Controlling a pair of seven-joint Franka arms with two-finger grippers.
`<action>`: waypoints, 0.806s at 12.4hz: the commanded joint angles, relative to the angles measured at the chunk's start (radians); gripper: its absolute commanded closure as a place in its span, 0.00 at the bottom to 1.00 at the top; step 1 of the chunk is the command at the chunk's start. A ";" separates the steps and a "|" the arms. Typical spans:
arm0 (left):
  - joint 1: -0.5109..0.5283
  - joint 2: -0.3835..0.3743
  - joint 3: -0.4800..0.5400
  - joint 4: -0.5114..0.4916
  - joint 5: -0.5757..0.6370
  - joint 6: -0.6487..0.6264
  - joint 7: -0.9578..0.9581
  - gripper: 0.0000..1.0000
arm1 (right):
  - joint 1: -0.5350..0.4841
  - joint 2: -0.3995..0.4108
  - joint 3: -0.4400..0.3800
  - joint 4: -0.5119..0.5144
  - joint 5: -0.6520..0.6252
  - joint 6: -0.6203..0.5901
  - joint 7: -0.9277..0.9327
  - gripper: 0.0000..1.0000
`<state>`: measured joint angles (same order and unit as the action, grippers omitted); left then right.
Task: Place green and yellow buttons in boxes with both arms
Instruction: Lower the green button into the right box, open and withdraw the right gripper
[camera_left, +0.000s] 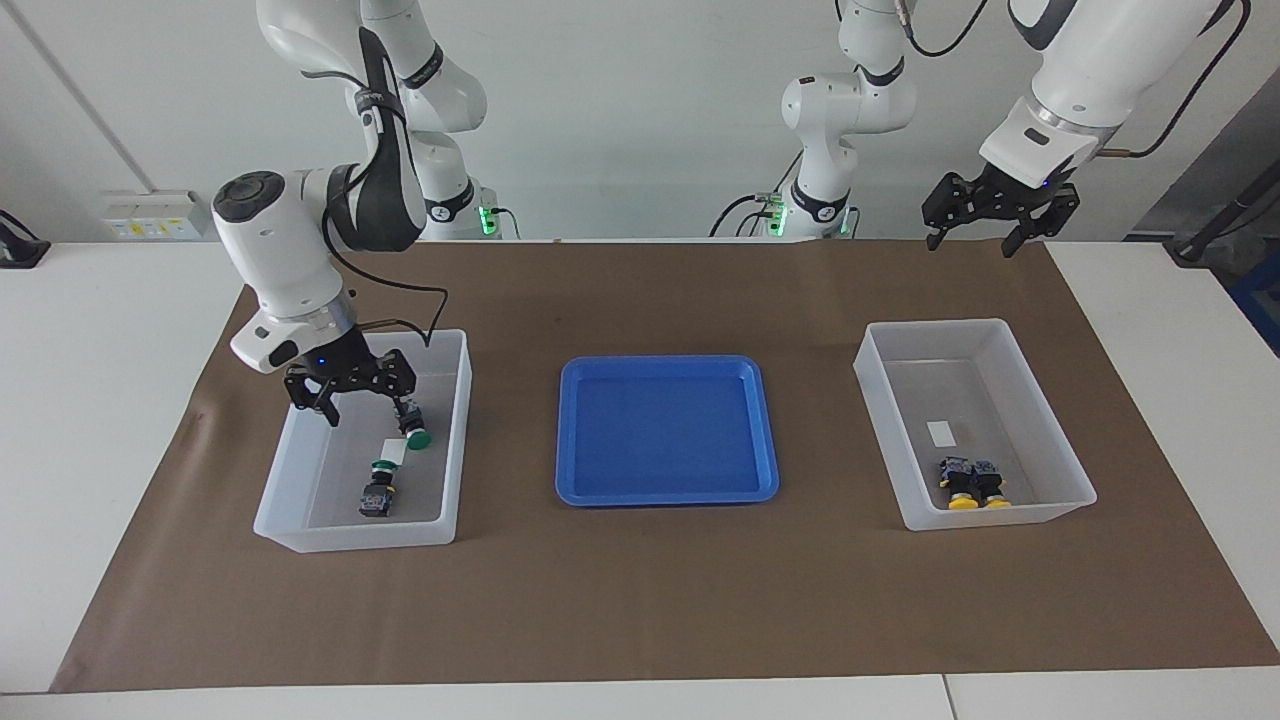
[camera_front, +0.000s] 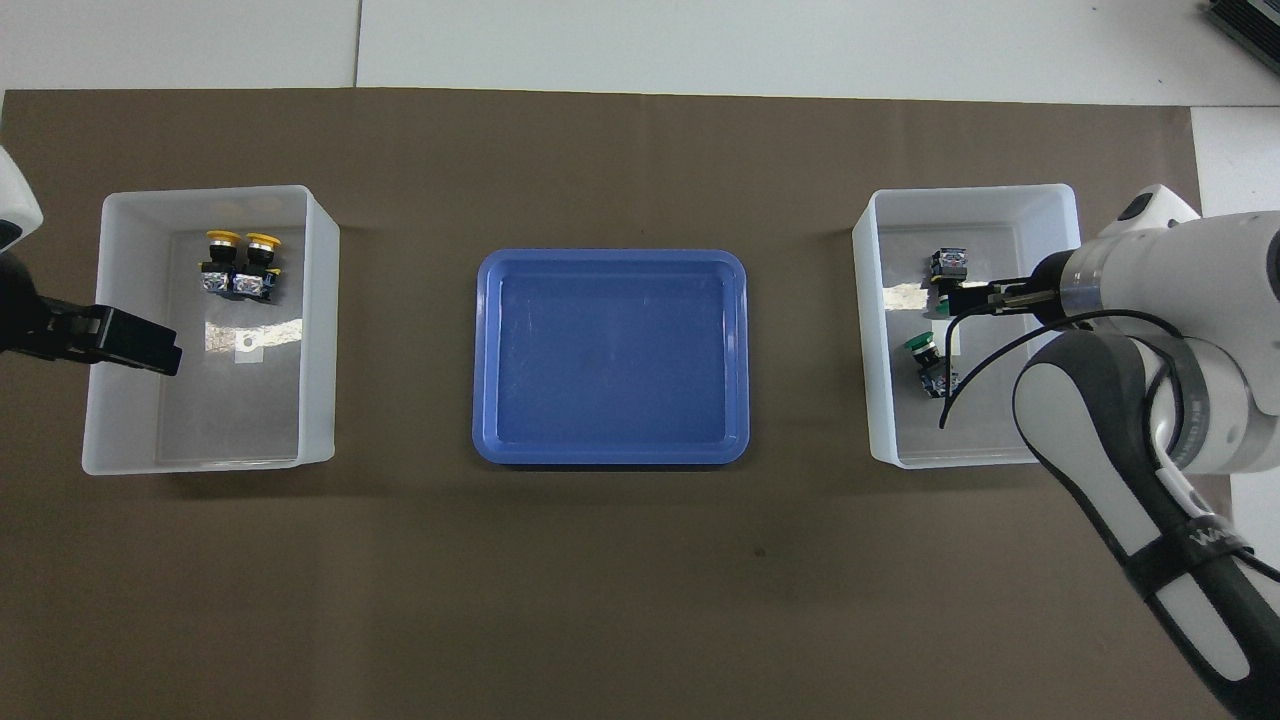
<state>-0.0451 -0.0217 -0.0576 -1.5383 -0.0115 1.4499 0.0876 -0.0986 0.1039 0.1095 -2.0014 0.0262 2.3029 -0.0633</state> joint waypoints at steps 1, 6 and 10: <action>0.004 -0.021 -0.002 -0.020 -0.007 -0.008 -0.011 0.00 | 0.006 -0.015 0.013 0.082 -0.064 -0.119 0.138 0.00; 0.004 -0.021 -0.002 -0.020 -0.005 -0.008 -0.011 0.00 | 0.033 -0.035 0.018 0.264 -0.063 -0.360 0.229 0.00; 0.004 -0.021 -0.002 -0.020 -0.005 -0.008 -0.011 0.00 | 0.019 -0.056 0.000 0.412 -0.055 -0.584 0.220 0.00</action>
<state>-0.0451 -0.0224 -0.0576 -1.5383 -0.0115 1.4498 0.0873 -0.0684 0.0499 0.1135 -1.6453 -0.0200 1.7952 0.1451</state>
